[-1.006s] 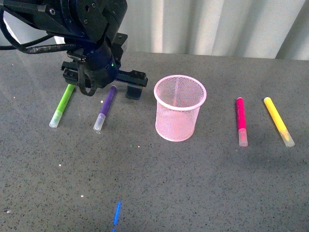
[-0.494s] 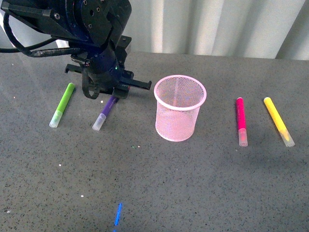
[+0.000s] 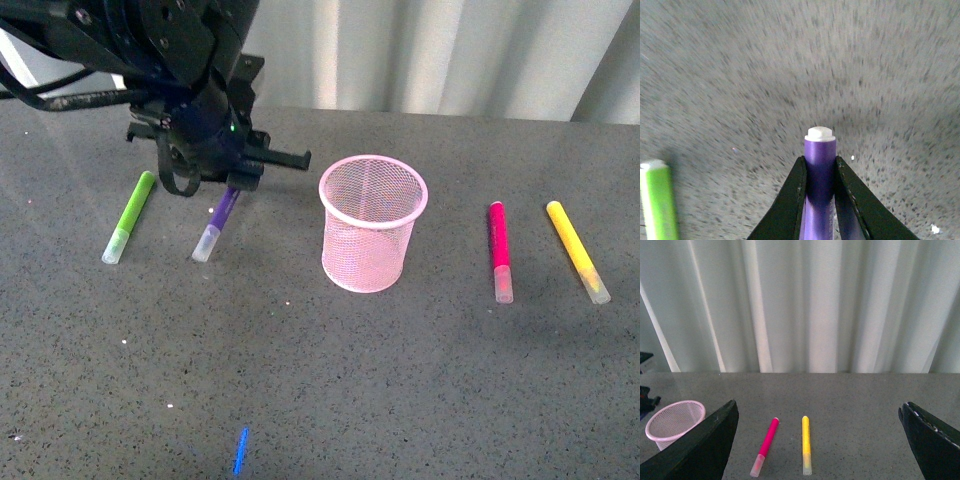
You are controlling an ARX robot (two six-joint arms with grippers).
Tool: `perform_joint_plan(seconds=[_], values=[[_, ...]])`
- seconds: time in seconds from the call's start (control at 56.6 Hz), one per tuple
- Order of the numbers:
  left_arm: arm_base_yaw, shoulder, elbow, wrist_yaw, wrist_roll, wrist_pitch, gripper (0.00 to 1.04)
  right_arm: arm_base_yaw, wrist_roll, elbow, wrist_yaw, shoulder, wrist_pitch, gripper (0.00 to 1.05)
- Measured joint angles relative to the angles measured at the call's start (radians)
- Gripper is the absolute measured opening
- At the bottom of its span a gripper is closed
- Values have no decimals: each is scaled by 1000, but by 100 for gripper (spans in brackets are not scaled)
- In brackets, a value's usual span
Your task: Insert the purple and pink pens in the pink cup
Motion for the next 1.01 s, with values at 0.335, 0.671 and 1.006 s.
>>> perform_joint_plan(seconds=[0.335,0.671,1.006], values=[[22,-417,-240,47,-111,490,13,0,0,0,0,0,0,98],[-131,-533,-500,40,-279,935,13,0,0,0,0,0,0,98],[-254,-352,-552,-26,-332,1184,12,0,0,0,0,0,0,98]])
